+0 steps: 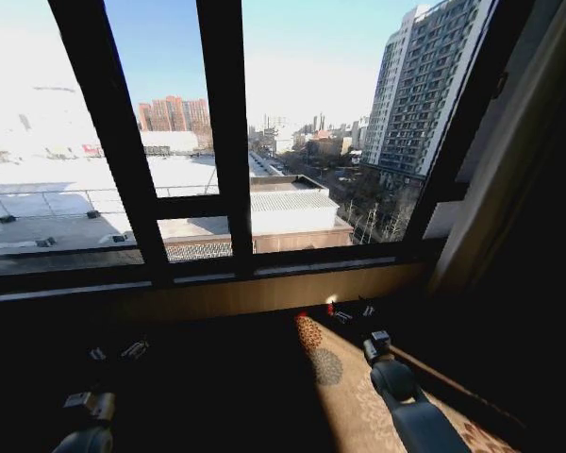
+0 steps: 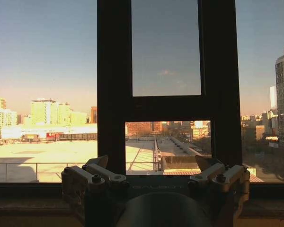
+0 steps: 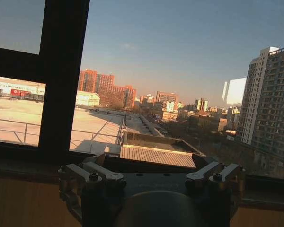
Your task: Open the curtains by pulling them apart, changing their state from closed to fully open.
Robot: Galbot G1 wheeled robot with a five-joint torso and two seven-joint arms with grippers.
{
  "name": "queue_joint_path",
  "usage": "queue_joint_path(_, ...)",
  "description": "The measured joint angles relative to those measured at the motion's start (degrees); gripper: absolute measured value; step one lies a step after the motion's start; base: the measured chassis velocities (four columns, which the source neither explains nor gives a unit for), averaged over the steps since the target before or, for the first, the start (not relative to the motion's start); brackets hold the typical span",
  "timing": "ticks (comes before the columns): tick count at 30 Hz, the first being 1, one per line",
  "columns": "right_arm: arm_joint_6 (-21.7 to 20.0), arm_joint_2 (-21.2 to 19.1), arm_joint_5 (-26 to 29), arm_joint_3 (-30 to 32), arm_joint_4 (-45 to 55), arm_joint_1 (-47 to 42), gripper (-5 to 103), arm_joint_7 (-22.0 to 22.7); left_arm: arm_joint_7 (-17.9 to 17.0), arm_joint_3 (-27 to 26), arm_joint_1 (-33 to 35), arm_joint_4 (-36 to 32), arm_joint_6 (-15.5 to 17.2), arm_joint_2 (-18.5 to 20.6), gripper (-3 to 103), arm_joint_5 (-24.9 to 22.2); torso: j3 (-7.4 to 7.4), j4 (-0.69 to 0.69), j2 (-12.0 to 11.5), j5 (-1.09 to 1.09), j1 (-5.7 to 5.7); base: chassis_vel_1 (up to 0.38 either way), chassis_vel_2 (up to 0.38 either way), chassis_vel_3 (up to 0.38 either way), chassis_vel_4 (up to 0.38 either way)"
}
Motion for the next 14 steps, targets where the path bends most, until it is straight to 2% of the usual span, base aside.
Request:
queue_joint_path(6,0.0,0.0,0.0,0.0,0.0,0.0,100,0.0,0.0,0.0,0.0,0.0,0.0,0.0,100,0.0,-0.03,0.0,0.0,-0.01,-0.08,0.0,0.0,0.0,0.0)
queue_joint_path(14,0.0,0.0,0.0,0.0,0.0,0.0,100,0.0,0.0,0.0,0.0,0.0,0.0,0.0,100,0.0,-0.02,0.0,0.0,0.01,-0.07,0.03,-0.067,-0.027,0.08)
